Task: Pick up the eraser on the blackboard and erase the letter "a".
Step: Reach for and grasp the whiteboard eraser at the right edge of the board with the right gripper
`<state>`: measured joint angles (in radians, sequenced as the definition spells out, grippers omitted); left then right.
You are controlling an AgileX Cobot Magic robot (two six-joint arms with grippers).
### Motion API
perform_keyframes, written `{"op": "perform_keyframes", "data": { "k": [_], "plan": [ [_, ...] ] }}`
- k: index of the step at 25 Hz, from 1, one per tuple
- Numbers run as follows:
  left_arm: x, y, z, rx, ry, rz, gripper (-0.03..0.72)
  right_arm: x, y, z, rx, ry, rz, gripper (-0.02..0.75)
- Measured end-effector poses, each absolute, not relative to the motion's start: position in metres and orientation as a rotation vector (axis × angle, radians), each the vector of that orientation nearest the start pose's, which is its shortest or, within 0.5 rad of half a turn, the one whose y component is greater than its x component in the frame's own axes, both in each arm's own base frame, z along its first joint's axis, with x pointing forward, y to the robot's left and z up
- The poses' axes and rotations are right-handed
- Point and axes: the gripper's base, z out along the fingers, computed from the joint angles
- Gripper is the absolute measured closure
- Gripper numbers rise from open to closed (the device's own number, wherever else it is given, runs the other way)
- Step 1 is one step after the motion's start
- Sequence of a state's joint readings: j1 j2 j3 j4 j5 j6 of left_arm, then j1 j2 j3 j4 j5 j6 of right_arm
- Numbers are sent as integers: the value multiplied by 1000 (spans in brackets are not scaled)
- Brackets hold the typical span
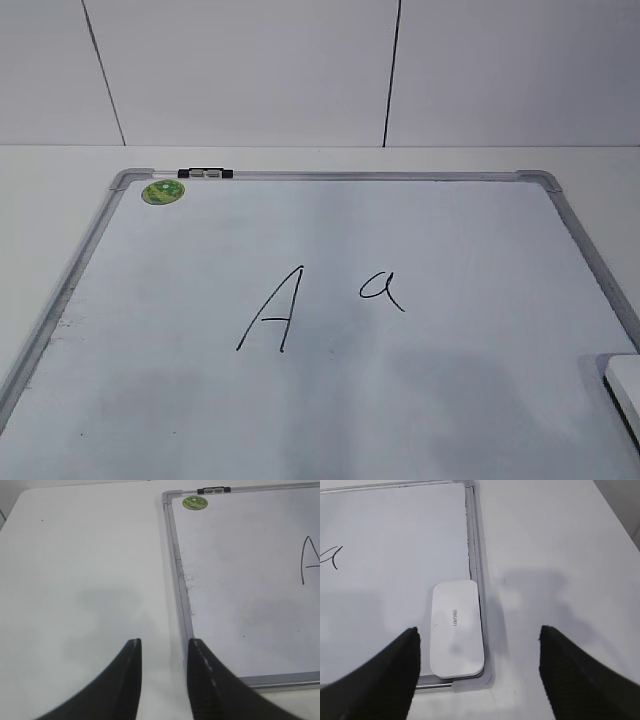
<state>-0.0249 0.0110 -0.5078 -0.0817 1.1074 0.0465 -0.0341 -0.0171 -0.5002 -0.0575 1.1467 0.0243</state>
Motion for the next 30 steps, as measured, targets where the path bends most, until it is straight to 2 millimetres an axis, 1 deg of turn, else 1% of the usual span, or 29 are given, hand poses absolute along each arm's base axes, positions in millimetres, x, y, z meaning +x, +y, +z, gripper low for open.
{"op": "perform_keyframes", "data": {
  "k": [30],
  "plan": [
    [-6, -6, 276, 81, 2091, -86, 454, -12, -4, 270, 68, 2111, -75, 146]
  ]
}}
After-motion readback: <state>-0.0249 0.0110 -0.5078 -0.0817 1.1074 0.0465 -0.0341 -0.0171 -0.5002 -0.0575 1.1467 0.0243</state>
